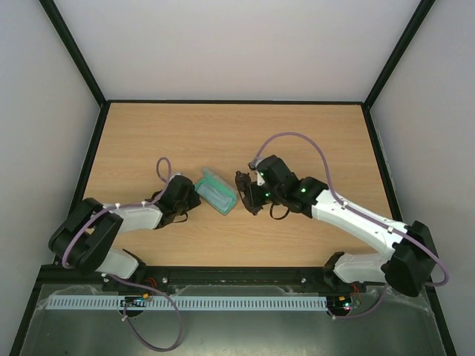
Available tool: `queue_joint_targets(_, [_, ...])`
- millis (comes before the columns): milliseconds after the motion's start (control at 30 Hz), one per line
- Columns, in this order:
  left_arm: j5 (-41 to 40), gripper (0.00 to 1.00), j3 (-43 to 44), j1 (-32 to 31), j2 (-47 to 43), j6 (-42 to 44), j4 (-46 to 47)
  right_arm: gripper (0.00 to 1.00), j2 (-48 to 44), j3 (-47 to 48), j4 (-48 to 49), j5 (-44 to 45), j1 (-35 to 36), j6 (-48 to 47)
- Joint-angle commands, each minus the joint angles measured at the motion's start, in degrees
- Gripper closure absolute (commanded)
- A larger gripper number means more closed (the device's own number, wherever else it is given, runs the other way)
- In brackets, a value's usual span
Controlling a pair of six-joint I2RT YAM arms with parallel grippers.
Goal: Organize the sunglasses
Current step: Adjust the sunglasses case at the center of the board.
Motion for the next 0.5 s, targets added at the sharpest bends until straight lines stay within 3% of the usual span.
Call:
queue_joint_targets(0, [0.71, 0.79, 3.4, 1.3, 5.17, 2.6, 1.48, 0.99, 4.02, 5.6, -1.52, -2.99, 0.99, -3.38])
queue_joint_targets(300, [3.71, 0.82, 11.9, 1.7, 15.02, 4.59, 4.62, 0.99, 15.89, 13.93, 0.07, -2.14, 3.26, -4.15])
queue_joint_targets(467, [6.53, 0.82, 12.02, 3.2, 16.73, 5.17, 7.5, 0.99, 23.79, 19.34, -0.7, 1.88, 3.95, -2.68])
